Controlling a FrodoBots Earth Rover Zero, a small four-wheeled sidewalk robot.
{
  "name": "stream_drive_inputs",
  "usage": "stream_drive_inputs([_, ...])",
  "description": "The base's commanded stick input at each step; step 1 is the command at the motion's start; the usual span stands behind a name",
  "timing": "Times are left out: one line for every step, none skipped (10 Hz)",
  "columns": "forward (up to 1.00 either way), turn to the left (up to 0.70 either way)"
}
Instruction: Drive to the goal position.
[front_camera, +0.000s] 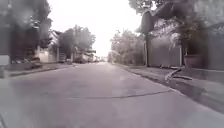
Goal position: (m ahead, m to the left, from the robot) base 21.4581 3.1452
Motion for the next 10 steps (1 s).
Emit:
stream_drive_inputs([1.00, -0.03])
stream_drive_inputs([1.00, -0.01])
stream_drive_inputs([1.00, 0.00])
stream_drive_inputs([1.00, 0.00])
stream_drive_inputs([1.00, 0.00])
stream_drive_inputs([1.00, 0.00])
stream_drive_inputs([1.00, 0.00])
stream_drive_inputs([1.00, 0.00])
stream_drive_inputs([1.00, 0.00])
stream_drive_inputs([1.00, 0.00])
